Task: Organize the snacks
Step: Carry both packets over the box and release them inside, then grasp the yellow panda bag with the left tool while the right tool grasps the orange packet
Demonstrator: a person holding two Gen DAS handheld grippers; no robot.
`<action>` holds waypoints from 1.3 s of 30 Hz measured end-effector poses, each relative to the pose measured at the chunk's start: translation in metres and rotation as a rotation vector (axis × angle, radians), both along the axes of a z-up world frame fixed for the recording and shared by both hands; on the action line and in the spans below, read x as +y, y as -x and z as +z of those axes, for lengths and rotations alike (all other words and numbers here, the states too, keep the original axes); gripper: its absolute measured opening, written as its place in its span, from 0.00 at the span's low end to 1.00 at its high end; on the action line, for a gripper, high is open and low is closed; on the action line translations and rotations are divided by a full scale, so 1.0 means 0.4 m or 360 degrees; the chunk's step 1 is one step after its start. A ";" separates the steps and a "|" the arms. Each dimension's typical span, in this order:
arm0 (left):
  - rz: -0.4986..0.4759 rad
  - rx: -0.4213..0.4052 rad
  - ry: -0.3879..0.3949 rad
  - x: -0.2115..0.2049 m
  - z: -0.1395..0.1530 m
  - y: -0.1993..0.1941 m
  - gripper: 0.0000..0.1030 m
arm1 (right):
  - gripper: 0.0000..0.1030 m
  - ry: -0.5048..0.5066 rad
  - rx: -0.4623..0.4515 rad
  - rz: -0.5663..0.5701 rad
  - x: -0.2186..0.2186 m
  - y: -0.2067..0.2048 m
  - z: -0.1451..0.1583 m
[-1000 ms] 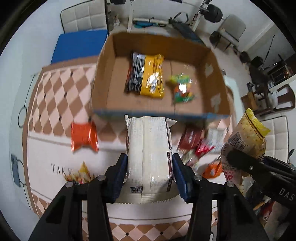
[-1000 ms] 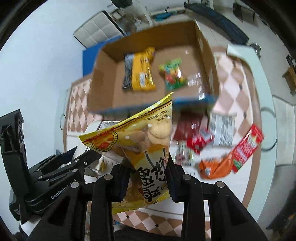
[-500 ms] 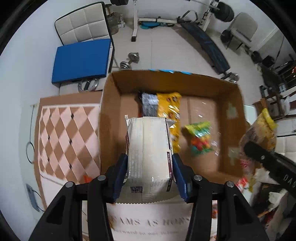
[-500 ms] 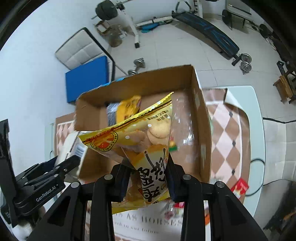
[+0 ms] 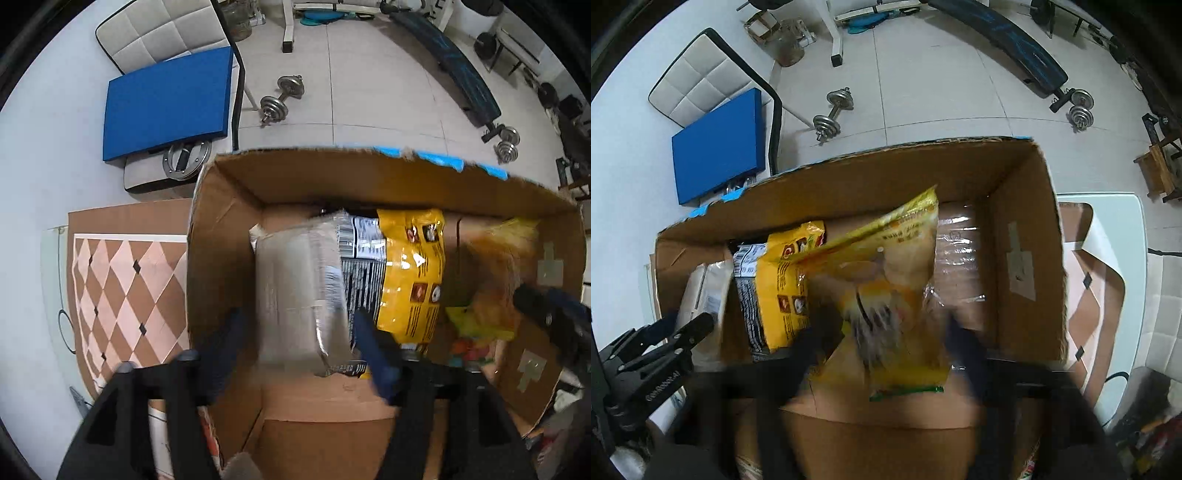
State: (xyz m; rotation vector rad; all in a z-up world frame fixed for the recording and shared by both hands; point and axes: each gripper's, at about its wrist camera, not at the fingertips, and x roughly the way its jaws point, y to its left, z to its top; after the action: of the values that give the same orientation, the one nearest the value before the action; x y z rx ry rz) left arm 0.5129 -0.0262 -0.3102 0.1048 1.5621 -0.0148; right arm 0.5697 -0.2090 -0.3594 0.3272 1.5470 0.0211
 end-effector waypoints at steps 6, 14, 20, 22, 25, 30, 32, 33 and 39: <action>0.0007 -0.0065 0.0067 0.001 0.030 0.006 0.87 | 0.91 0.0001 -0.0013 0.0061 0.016 0.017 0.013; 0.0028 -0.0268 0.0123 -0.003 0.137 0.068 0.87 | 0.91 0.0078 -0.0115 0.0127 0.041 0.088 0.110; 0.0046 -0.0424 0.0166 0.002 0.240 0.152 0.87 | 0.93 0.0143 -0.0261 0.0158 0.061 0.166 0.210; 0.0048 -0.0457 0.0171 0.002 0.268 0.185 0.87 | 0.93 0.0139 -0.0301 0.0158 0.063 0.195 0.244; 0.0052 -0.0512 0.0176 0.007 0.305 0.239 0.87 | 0.93 0.0127 -0.0352 0.0150 0.069 0.254 0.296; 0.0082 -0.0533 0.0174 0.018 0.342 0.347 0.87 | 0.93 0.0117 -0.0400 0.0119 0.072 0.360 0.347; 0.0105 -0.0562 0.0173 0.019 0.352 0.410 0.87 | 0.93 0.0102 -0.0400 0.0086 0.064 0.415 0.354; 0.0113 -0.0565 0.0177 0.019 0.351 0.437 0.87 | 0.93 0.0098 -0.0389 0.0055 0.055 0.447 0.353; 0.0158 -0.0441 0.0251 -0.012 0.280 0.610 0.87 | 0.93 -0.0094 -0.0157 -0.0326 -0.083 0.646 0.244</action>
State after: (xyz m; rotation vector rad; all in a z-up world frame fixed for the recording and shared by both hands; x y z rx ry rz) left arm 0.2690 -0.0311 -0.1984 -0.0923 1.2824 -0.0433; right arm 0.3114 -0.2423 -0.2620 0.5228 1.4112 -0.0762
